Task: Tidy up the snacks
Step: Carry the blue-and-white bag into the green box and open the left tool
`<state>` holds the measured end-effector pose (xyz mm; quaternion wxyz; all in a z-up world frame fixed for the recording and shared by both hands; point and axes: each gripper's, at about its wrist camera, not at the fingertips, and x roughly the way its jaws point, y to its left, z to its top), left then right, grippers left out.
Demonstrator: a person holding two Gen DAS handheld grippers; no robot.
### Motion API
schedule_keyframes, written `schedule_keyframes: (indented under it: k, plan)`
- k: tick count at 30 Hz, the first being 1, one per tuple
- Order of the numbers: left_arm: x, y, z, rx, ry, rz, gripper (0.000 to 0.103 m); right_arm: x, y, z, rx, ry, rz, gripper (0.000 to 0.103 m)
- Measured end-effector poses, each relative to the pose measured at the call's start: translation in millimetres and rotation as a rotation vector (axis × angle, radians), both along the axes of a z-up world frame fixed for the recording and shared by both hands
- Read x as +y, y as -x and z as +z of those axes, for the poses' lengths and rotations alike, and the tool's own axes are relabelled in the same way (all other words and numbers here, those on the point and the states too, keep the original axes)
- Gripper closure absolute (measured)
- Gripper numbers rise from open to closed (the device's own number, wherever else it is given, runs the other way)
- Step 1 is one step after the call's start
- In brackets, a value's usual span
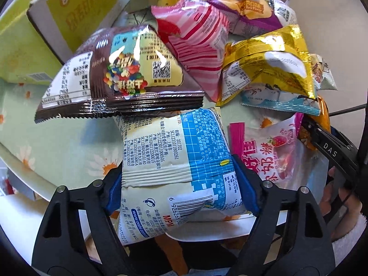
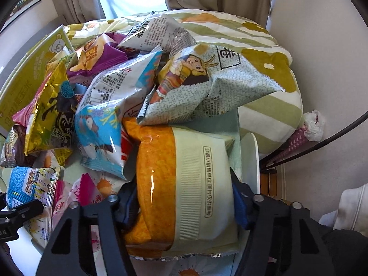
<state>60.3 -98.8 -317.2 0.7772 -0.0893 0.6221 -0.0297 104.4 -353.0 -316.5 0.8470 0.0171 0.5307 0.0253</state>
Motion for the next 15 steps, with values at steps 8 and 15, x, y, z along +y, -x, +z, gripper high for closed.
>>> schedule_keyframes:
  k: [8,15]
  plan:
    - [-8.0,8.2,42.3,-0.039,0.001,-0.022,0.025,1.4,13.6,20.4,-0.024,-0.004,-0.006,0.045]
    - [-10.8,22.0,88.8,-0.098,0.001,-0.036,0.025,10.5,34.5,47.8,-0.052,0.005,0.022,0.045]
